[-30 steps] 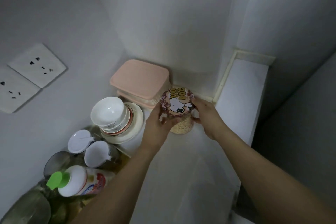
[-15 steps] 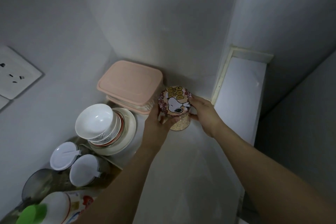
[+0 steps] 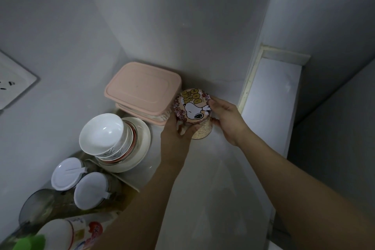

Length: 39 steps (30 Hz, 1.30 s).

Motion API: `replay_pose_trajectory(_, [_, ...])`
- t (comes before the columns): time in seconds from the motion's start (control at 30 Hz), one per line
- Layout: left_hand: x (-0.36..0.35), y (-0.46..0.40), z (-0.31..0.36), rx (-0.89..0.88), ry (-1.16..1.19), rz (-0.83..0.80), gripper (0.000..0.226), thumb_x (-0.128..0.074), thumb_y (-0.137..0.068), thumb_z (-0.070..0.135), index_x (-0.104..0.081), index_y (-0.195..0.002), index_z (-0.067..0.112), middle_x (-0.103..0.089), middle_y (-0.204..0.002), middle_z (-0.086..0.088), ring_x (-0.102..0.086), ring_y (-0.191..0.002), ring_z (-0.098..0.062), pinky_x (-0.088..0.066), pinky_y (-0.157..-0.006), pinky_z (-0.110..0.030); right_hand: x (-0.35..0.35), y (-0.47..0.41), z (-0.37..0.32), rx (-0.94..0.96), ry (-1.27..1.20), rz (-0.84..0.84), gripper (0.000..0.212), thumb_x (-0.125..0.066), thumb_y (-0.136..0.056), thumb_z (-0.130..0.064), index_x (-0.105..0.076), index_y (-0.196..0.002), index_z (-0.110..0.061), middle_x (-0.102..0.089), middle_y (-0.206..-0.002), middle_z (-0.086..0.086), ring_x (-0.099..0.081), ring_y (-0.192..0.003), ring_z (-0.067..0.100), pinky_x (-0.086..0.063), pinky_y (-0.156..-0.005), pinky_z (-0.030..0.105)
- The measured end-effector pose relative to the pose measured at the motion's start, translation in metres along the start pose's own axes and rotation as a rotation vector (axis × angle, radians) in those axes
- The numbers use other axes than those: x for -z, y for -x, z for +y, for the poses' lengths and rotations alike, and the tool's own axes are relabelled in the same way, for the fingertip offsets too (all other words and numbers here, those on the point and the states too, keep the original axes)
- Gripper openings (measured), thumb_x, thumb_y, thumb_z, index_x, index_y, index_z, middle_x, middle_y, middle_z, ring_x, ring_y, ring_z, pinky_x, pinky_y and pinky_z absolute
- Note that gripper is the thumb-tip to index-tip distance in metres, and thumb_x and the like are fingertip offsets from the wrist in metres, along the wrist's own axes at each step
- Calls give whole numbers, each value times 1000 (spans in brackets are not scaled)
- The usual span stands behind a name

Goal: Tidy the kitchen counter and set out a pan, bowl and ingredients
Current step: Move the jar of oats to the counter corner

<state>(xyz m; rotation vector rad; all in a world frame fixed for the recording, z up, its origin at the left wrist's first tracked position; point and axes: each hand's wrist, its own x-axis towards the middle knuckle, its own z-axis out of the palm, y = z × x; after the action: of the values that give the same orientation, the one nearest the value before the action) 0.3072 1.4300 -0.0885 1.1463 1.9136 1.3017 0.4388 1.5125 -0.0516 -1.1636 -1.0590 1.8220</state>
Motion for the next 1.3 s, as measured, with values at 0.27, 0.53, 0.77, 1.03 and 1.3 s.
replay_pose_trajectory(0.27, [-5,3,4,23,-59,66,54,-77,-79,35,-56,-129,31,-67,-114,21,-61,-107,4,-50,-92,-25,-4,-2,-2,8,37,35,29,-44,-102,-15,-60,-126,-10,-69,-107,3,-68,-86,4,-54,-68,15])
replay_pose_trajectory(0.53, [1,6,15,76,-227,42,52,-69,-84,44,-54,-131,26,-68,-116,3,-60,-105,-17,-47,-89,-32,-8,26,-15,72,216,163,32,-40,-103,-10,-57,-124,6,-62,-121,24,-61,-104,35,-51,-77,31])
replay_pose_trajectory(0.77, [31,56,35,61,-425,12,56,-58,-96,36,-42,-146,15,-58,-136,-9,-55,-121,-27,-40,-95,-29,2,81,-18,147,372,235,36,-37,-104,-18,-53,-125,7,-54,-131,22,-47,-122,32,-34,-90,27])
replay_pose_trajectory(1.03, [63,133,72,-1,-500,51,56,-53,-99,35,-38,-148,12,-46,-149,-7,-42,-136,-22,-29,-107,-25,-16,144,-17,254,428,45,30,-38,-103,-25,-56,-125,-15,-57,-110,-9,-51,-106,8,-36,-89,20])
replay_pose_trajectory(1.3, [96,225,91,-8,-529,183,58,-51,-99,40,-37,-148,13,-46,-149,-6,-45,-134,-23,-34,-106,-30,-31,228,-4,265,461,-63,45,-44,-101,-32,-44,-143,-16,-45,-146,1,-41,-133,15,-31,-112,31])
